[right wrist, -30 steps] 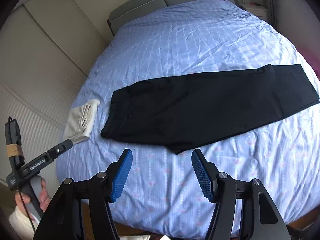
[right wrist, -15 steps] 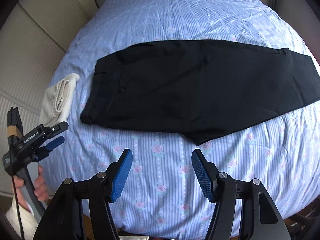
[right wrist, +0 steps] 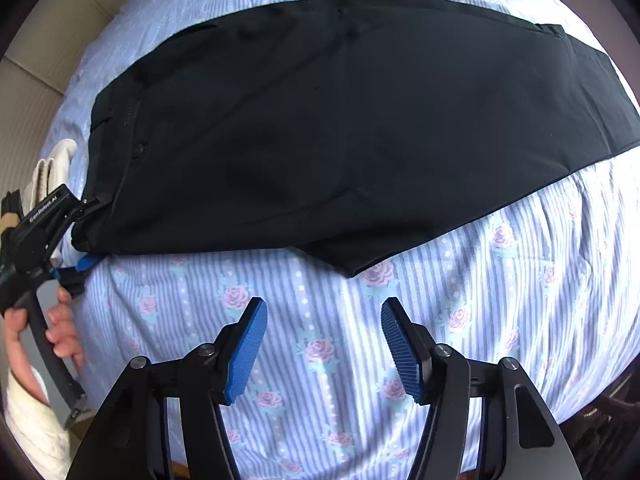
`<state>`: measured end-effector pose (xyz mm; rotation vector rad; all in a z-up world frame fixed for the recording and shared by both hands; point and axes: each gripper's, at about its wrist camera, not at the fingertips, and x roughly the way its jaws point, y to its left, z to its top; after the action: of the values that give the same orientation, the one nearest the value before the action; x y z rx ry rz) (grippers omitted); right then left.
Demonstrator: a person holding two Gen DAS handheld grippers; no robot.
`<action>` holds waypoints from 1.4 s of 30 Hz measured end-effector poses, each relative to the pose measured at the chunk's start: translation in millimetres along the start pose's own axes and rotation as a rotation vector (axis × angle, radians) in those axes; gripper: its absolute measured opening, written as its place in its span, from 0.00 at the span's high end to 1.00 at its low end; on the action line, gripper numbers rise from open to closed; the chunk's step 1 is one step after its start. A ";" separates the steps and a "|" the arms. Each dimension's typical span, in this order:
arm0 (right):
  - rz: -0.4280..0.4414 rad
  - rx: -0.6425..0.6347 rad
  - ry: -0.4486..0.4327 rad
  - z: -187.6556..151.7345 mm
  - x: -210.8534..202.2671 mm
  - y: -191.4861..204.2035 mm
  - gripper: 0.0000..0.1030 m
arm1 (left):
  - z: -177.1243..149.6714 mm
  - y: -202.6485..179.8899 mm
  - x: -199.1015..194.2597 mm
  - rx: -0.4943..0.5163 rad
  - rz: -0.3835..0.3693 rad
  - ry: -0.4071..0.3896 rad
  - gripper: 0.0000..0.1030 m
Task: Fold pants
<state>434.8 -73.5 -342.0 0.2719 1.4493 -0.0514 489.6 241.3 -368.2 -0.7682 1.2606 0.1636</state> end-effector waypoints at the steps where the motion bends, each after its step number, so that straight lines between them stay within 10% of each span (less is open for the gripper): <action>1: 0.002 -0.002 0.001 2.3 1.5 -2.5 0.46 | 3.6 -7.5 -13.0 0.001 0.015 -0.020 0.75; 5: 0.053 -0.020 -0.029 8.7 -6.0 -5.5 0.47 | 13.8 -49.0 -77.1 0.105 -0.018 -0.201 0.77; 9: 0.108 -0.025 -0.053 16.6 -11.5 -9.0 0.47 | 23.4 -88.9 -90.9 0.212 0.109 -0.299 0.77; 28: 0.162 -0.040 -0.095 43.1 -27.7 -26.0 0.56 | 22.2 -87.4 -83.5 0.214 0.153 -0.261 0.77; 37: 0.160 -0.173 -0.107 34.9 -49.4 -9.1 0.88 | 5.5 -61.6 -74.4 0.260 0.200 -0.219 0.77; 42: 0.151 -0.074 0.056 11.8 -8.1 -28.0 0.92 | -8.9 -35.7 -49.9 0.251 0.250 -0.125 0.77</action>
<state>439.6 -104.2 -337.2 0.3232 1.4784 0.1331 484.3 224.0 -308.9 -0.3783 1.2273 0.2470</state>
